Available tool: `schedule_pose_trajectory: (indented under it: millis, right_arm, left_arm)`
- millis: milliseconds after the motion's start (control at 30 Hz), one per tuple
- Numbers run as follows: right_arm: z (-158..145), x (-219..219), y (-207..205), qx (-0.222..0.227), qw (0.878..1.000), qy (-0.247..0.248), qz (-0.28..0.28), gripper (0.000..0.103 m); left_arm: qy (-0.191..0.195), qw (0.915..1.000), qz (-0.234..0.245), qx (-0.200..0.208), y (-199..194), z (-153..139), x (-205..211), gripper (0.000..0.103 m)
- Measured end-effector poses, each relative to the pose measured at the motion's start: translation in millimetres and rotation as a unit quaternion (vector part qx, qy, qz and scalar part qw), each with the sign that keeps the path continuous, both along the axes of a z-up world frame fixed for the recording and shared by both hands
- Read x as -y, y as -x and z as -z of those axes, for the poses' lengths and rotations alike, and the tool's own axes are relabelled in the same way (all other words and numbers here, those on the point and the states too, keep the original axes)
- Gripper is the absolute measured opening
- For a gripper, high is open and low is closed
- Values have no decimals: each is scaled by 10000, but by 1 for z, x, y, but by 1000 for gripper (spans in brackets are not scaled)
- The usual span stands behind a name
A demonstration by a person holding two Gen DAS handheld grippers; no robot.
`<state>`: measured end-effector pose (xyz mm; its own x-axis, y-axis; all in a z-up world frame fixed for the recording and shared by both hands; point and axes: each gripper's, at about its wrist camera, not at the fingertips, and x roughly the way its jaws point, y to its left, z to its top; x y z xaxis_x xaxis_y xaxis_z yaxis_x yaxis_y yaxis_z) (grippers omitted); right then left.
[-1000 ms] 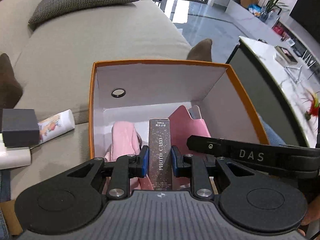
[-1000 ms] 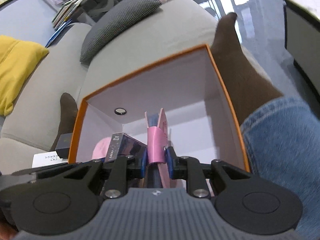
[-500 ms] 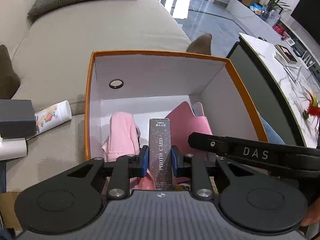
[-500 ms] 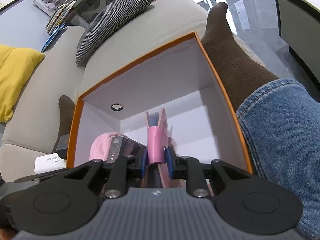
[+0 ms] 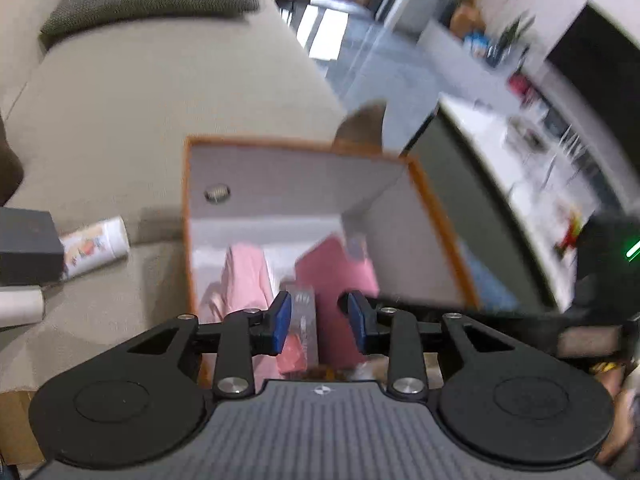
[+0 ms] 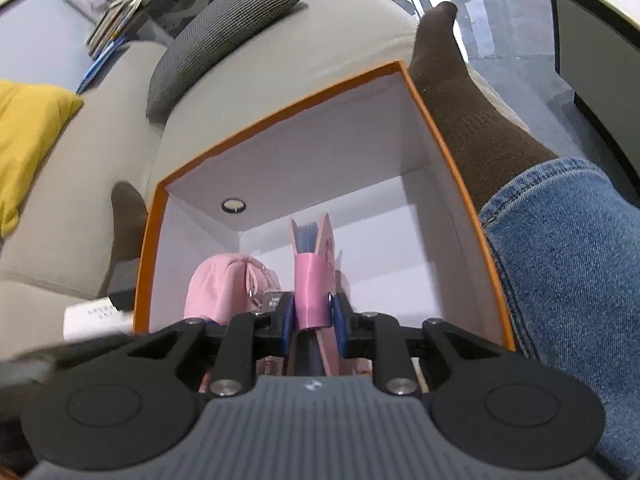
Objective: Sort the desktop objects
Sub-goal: 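Lower the PHOTO CARD box and pink card holder into the orange box with both grippers, then open both grippers and withdraw them from the box toward the sofa items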
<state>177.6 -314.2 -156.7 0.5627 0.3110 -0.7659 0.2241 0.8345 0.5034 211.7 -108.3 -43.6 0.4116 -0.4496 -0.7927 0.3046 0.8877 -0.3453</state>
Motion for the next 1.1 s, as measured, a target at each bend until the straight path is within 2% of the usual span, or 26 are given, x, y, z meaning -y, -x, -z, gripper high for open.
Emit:
schedule_pose_trajectory:
  millis: [67,167,333,433,533,800,1000,1100]
  right_arm:
    - [-3,-7,-1,-28,9998,155,-101,22]
    - [-6,-15,-2,-66,9997,163,-164,22]
    - [-4,-30,-11,-181,9994,150,-235,22]
    - [-5,-41,-17,-263,9989,172,-336,22]
    - [-8,-53,-15,-381,9969,478,-488,22]
    - [-18,-67,-8,-527,9930,767,-733,22]
    - [5,-52,-26,-1031,9941,171,-272,23]
    - [1,-55,-27,-1114,9933,139,-257,23]
  left_arm:
    - [113,9996,-196,193,3,-12,-16,39]
    - [66,9981,-508,357,7,-18,-36,40]
    - [91,9965,-801,201,11,-8,-59,40]
    - [106,9967,-803,77,13,0,-65,40]
    - [176,9968,-782,20,17,6,-70,40]
    - [407,9960,-786,-105,14,15,-75,40]
    - [510,9955,-765,-219,13,22,-75,40]
    - [514,9958,-712,-275,11,27,-73,40]
